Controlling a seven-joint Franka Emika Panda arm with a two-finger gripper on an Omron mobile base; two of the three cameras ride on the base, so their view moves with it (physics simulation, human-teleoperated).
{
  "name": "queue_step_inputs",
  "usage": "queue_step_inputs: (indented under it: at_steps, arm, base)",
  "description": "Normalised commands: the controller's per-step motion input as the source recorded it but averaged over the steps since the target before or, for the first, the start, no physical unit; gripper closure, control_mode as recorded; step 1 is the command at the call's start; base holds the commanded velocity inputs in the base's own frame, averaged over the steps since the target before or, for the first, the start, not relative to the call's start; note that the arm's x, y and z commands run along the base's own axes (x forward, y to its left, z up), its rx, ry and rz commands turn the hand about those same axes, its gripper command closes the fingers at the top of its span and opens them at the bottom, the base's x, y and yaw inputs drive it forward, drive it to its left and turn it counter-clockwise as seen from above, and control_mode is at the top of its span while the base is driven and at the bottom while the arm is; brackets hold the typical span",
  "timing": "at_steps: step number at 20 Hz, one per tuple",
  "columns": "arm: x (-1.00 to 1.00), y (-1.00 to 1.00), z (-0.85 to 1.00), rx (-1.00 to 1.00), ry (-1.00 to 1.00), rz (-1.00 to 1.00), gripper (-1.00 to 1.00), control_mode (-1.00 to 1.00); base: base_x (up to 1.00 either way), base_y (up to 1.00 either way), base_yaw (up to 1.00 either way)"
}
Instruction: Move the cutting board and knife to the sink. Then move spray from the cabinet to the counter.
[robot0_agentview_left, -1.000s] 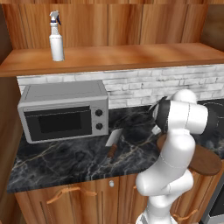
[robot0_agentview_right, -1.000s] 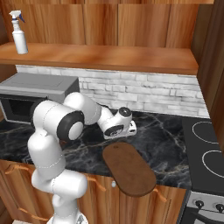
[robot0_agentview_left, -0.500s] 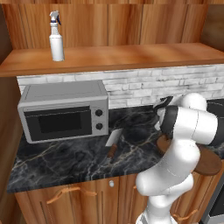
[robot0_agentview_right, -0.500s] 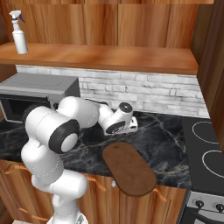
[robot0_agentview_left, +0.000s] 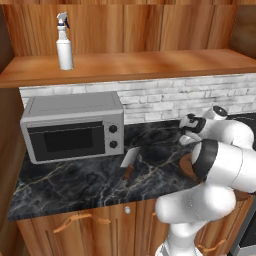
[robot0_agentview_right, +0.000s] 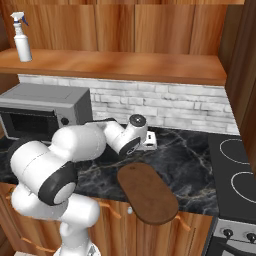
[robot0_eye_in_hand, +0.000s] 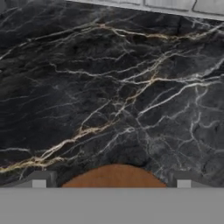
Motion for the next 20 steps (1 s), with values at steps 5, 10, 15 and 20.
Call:
queue_step_inputs:
  at_steps: [5, 10, 15, 20]
  arm:
    - [-0.43, -0.07, 0.48, 0.0, 0.0, -0.2, -1.0, -1.0]
    - [-0.48, -0.14, 0.38, 0.05, 0.0, -0.16, -1.0, -1.0]
    - [-0.46, -0.16, 0.38, 0.07, 0.0, -0.14, -1.0, -1.0]
    - [-0.45, -0.17, 0.28, 0.07, 0.03, -0.13, -1.0, -1.0]
  base:
    - [0.0, 0.0, 0.0]
    - [0.0, 0.0, 0.0]
    - [0.0, 0.0, 0.0]
    - [0.0, 0.0, 0.0]
